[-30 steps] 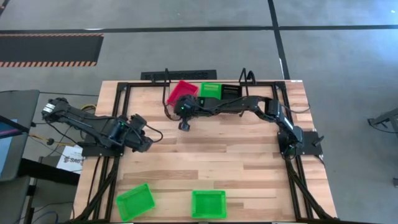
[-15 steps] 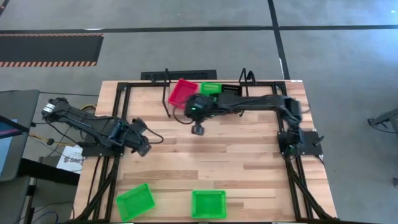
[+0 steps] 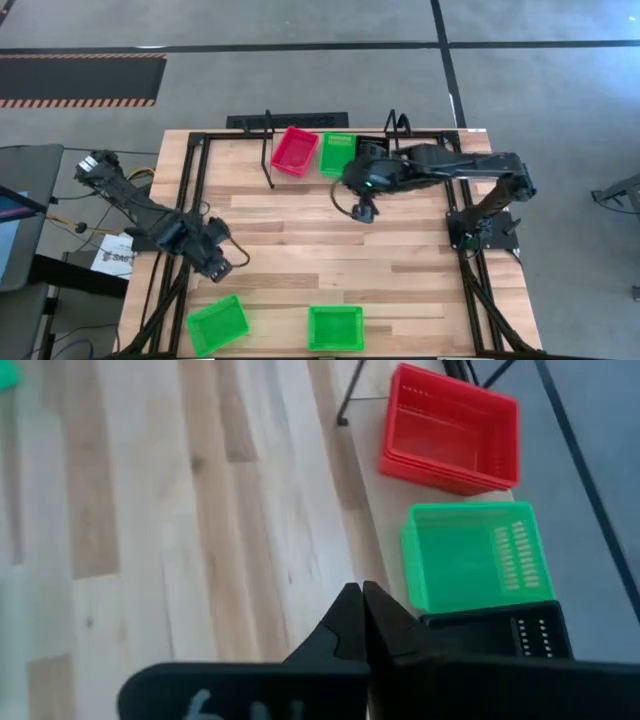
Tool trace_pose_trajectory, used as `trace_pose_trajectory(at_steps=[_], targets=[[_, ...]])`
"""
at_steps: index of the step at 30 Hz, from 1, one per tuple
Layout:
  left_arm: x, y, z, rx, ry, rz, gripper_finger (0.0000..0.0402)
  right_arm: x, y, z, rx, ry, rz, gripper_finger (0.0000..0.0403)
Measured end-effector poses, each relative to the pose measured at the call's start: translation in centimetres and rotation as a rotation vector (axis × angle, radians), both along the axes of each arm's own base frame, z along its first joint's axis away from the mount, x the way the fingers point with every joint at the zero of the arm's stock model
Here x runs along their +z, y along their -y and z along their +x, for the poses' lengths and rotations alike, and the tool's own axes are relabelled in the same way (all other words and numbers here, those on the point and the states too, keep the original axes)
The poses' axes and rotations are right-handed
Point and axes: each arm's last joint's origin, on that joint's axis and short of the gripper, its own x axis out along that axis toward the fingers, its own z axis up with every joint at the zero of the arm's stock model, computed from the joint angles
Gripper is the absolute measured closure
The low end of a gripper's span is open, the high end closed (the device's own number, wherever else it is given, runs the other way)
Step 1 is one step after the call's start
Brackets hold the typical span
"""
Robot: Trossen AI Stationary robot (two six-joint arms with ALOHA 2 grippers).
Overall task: Stack baskets on shelf by color
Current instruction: Stack the left green bin on top of the other green bin on the shelf
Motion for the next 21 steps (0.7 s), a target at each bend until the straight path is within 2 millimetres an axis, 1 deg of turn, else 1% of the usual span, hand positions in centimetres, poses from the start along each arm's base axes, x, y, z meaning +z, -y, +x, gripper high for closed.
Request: trace_pose_trajectory(at_steps=[2,4,6,8,11,14,18,21], targets=[[-0.8,0.5,-0.4,-0.001,-0.023,-0.015,0.0401,0.5,-0.9,-0.8,0.012,0.004,-0.01,0.0403],[-1.9,1.1,-0.6,-0.062,-0.03,-0.053,0.0401,0.7,-1.8,-1.3,0.037,0.002,-0.014,0.0403],[-2.9,2.0,-0.5,-0.138,0.005,-0.132,0.0401,0.9,-2.6,-1.8,0.055,-0.002,-0.015,0.0403],[-3.5,2.8,-0.2,-0.197,0.049,-0.219,0.0399,1.0,-3.4,-2.0,0.06,0.013,-0.007,0.0403],[-3.6,3.5,0.1,-0.239,0.068,-0.317,0.0393,0.9,-4.6,-2.2,0.074,0.015,0.009,0.0403],[-3.4,3.7,0.1,-0.261,0.06,-0.36,0.0392,1.0,-5.5,-2.4,0.081,0.026,0.028,0.0403],[-3.4,4.0,-0.2,-0.358,0.078,-0.336,0.04,1.0,-6.2,-2.5,0.06,0.045,0.052,0.0403],[-3.6,4.0,-0.3,-0.401,0.102,-0.298,0.0397,1.1,-6.1,-2.5,-0.008,0.075,0.05,0.0403]])
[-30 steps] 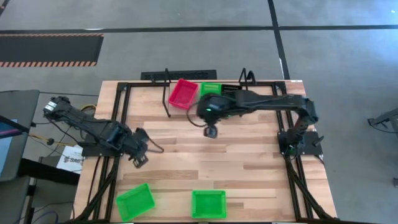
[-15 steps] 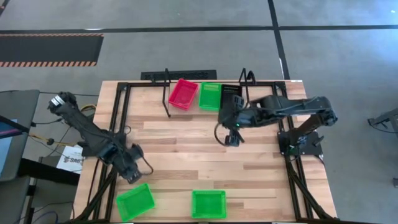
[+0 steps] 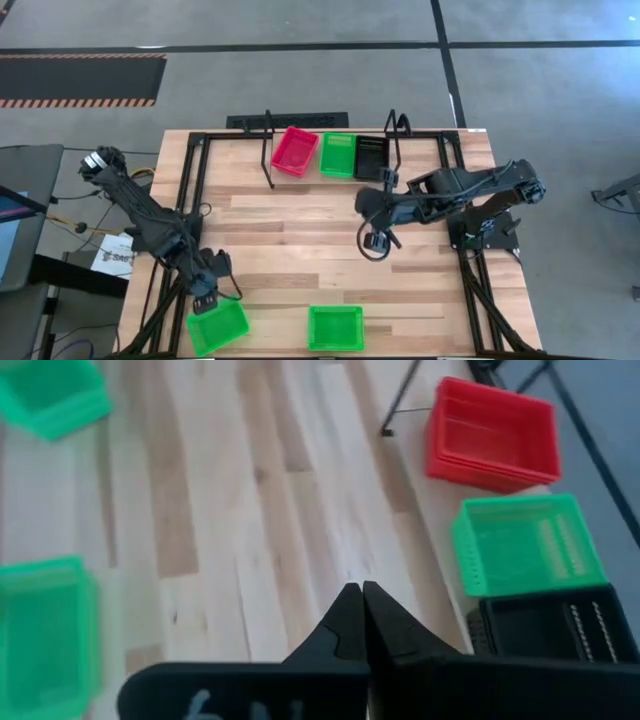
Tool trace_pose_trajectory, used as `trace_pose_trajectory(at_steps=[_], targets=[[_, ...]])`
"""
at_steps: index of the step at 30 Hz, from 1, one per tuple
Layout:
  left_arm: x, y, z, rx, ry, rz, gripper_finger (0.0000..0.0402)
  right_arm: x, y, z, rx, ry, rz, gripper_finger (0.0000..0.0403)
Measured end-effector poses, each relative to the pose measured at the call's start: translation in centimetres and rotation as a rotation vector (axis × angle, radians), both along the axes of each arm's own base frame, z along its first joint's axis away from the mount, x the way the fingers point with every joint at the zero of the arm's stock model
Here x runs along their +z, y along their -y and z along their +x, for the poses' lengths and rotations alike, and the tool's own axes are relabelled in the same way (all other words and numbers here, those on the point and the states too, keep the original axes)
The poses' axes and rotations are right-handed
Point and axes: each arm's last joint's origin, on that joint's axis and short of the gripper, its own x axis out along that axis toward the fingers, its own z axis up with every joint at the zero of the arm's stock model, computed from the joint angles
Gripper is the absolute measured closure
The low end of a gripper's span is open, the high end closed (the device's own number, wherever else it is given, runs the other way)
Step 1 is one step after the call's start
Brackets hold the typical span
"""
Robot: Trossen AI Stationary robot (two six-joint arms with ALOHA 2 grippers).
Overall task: Stack baskets on shelf by color
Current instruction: Stack the left green bin on top of the other green bin on the shelf
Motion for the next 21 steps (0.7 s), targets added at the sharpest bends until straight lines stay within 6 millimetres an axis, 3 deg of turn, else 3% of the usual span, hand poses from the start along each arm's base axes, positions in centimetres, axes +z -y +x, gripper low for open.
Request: trace_pose_trajectory(at_steps=[5,15,21], targets=[[-0.5,0.0,-0.3,-0.04,-0.014,0.01,0.0367,0.0,0.0,0.0,-0.077,0.031,0.027,0.0403],[-2.0,1.2,0.0,-0.171,-0.04,0.062,0.0241,0.2,0.1,0.2,-0.18,0.092,0.066,0.0403],[-4.0,2.9,1.1,-0.2,-0.075,0.049,0.022,0.2,0.1,0.3,-0.185,0.104,0.074,0.0403]])
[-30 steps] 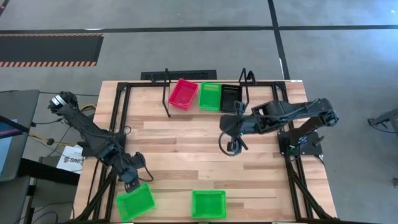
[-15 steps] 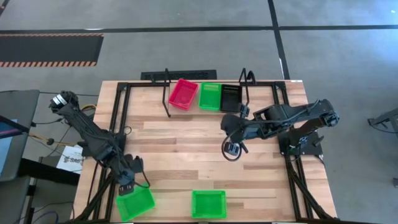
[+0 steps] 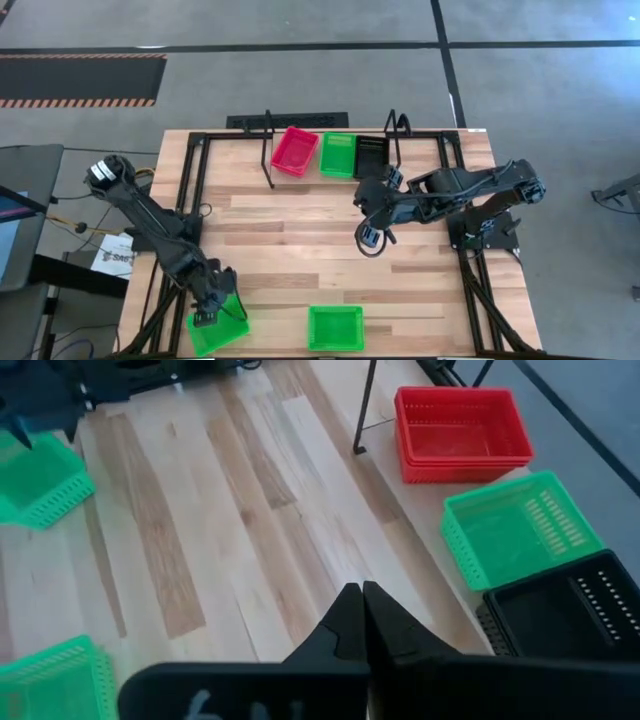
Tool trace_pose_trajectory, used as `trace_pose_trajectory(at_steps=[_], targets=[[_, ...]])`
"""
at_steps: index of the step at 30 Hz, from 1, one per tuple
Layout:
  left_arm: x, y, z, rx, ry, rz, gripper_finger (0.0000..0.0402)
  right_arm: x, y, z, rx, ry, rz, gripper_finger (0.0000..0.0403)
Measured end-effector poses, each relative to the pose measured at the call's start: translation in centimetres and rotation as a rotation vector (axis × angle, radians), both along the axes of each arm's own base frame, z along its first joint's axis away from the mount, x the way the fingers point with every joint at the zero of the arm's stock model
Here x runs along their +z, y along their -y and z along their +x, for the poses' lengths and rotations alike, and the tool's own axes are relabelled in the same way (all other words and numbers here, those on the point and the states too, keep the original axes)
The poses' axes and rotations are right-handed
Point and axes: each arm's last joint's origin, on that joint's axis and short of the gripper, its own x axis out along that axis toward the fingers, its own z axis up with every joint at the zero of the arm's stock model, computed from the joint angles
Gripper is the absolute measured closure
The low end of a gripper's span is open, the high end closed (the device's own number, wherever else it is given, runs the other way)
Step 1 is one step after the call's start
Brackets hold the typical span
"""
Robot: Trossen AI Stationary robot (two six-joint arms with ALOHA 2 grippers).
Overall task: Stack baskets on shelf by color
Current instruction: Stack the left green bin on top of the other green bin on the shelf
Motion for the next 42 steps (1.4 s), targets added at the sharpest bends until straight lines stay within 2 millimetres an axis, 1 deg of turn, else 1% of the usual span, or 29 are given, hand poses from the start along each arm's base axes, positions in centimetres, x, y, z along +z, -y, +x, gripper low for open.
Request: trace_pose_trajectory(at_steps=[3,9,11,12,14,16,17,20,22,24,26,29,31,33,38,42], targets=[[-1.2,0.5,0.5,-0.006,-0.025,0.031,0.0219,0.0,-0.1,0.0,0.003,0.007,0.002,0.0403],[-4.3,0.9,1.0,-0.006,-0.172,0.109,0.0224,0.1,-0.7,-0.1,0.024,0.009,0.003,0.0403],[-5.0,0.9,1.4,-0.017,-0.217,0.097,0.0248,0.1,-0.9,-0.2,0.03,0.01,0.003,0.0403],[-5.3,0.7,1.7,-0.022,-0.229,0.093,0.0268,0.1,-1.0,-0.2,0.031,0.01,0.005,0.0403],[-5.6,0.1,2.2,-0.019,-0.256,0.087,0.032,0.1,-1.2,-0.2,0.027,0.015,0.015,0.0403],[-5.6,-0.7,3.1,-0.006,-0.236,0.077,0.0375,0.0,-1.5,-0.3,0.033,0.015,0.018,0.0403],[-5.5,-1.2,3.8,0.011,-0.203,0.078,0.0387,0.0,-1.6,-0.4,0.035,0.015,0.02,0.0403],[-4.9,-2.9,5.6,0.06,-0.106,0.136,0.0392,-0.1,-1.9,-0.4,0.002,0.022,0.022,0.0403],[-4.1,-3.8,7.3,0.099,-0.022,0.174,0.0399,-0.5,-2.2,-0.3,-0.028,0.012,0.005,0.0403],[-3.2,-4.9,9.0,0.152,0.068,0.215,0.0399,-0.8,-2.4,-0.6,-0.05,-0.016,0.001,0.0403],[-2.4,-6.3,10.7,0.236,0.16,0.256,0.0401,-1.3,-2.7,-0.3,-0.071,-0.026,0.006,0.0403],[-1.7,-8.5,12.5,0.39,0.234,0.269,0.0401,-2.5,-3.4,0.2,-0.086,-0.077,0.01,0.0403],[-1.7,-10.1,13.1,0.496,0.237,0.267,0.0401,-3.1,-4.1,0.7,-0.097,-0.083,0.017,0.0403],[-1.7,-11.3,13.7,0.557,0.249,0.26,0.0401,-4.1,-4.9,1.1,-0.111,-0.105,0.02,0.0403],[-1.5,-13.5,14.5,0.657,0.285,0.249,0.0401,-7.7,-6.8,2.9,-0.217,-0.164,-0.009,0.0403],[-1.1,-14.8,15.4,0.738,0.363,0.218,0.0401,-11.3,-7.8,4.7,-0.332,-0.201,-0.007,0.0403]])
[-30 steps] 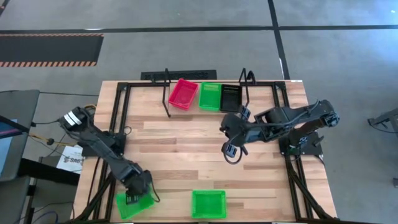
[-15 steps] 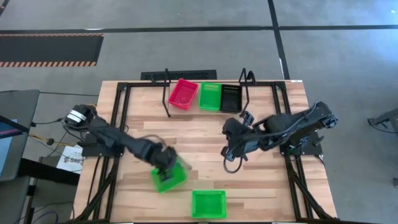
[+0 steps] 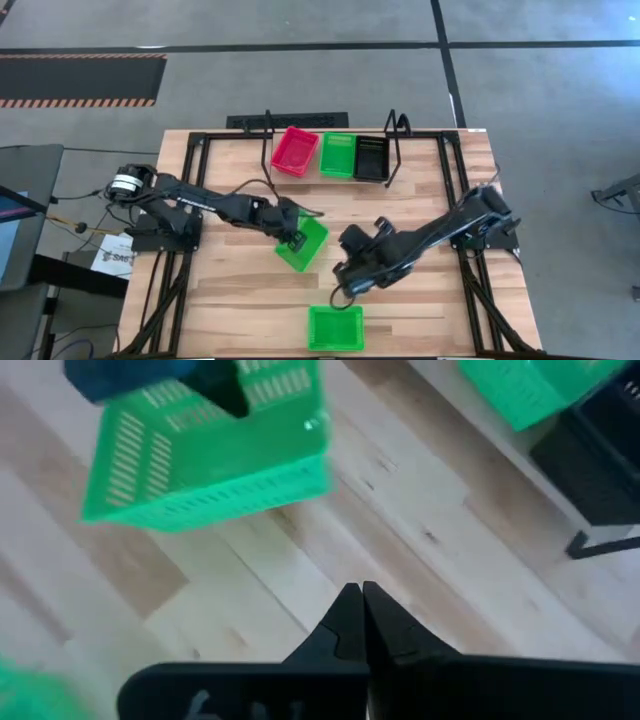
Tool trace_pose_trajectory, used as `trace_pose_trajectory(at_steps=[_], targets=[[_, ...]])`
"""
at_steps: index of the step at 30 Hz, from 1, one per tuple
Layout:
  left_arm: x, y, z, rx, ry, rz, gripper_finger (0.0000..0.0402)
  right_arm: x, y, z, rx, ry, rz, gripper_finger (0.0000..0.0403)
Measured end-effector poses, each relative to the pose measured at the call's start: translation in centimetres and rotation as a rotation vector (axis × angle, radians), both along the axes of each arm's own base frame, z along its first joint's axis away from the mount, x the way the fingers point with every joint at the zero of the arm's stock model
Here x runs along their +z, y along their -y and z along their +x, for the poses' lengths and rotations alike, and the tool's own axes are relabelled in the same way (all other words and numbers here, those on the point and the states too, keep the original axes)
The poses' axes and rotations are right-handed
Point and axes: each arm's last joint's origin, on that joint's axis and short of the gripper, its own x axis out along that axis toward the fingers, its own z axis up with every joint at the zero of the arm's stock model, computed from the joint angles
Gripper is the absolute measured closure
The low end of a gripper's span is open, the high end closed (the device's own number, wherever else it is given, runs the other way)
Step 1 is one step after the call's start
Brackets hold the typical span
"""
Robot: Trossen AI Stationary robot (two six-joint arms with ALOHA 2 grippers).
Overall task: Stack baskets on shelf by color
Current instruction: Stack the left green bin on top of the other green bin on the shelf
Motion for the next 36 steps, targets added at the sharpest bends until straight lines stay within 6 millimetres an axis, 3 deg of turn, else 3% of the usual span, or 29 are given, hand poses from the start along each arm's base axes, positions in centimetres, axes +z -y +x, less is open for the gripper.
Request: trace_pose_trajectory(at_steps=[4,9,14,19,25,30,36], targets=[[0.1,-0.5,0.4,-0.024,0.032,0.003,0.0401,-2.8,-1.1,1.3,0.02,-0.065,0.024,0.0403],[0.1,-0.5,0.3,-0.08,0.023,0.018,0.0402,-3.1,-1.6,1.9,0.102,-0.077,0.067,0.0403],[-0.5,-0.6,0.3,-0.093,-0.019,0.038,0.0402,-0.7,-0.9,1.3,0.136,-0.009,0.083,0.0403],[-2.9,-0.5,0.5,-0.102,-0.127,0.036,0.0401,2.6,-0.2,-0.1,0.144,0.106,0.1,0.0403],[-4.8,-0.3,1.8,-0.113,-0.097,-0.042,0.0402,5.5,0.3,-1.8,0.198,0.177,0.08,0.0403],[-4.4,-0.6,2.0,-0.153,-0.083,-0.057,0.04,5.7,0.6,-2.1,0.228,0.15,0.05,0.0403],[-0.9,-1.5,3.1,-0.193,0.022,-0.084,0.0376,5.0,0.8,-2.4,0.241,0.057,0.004,0.0403]])
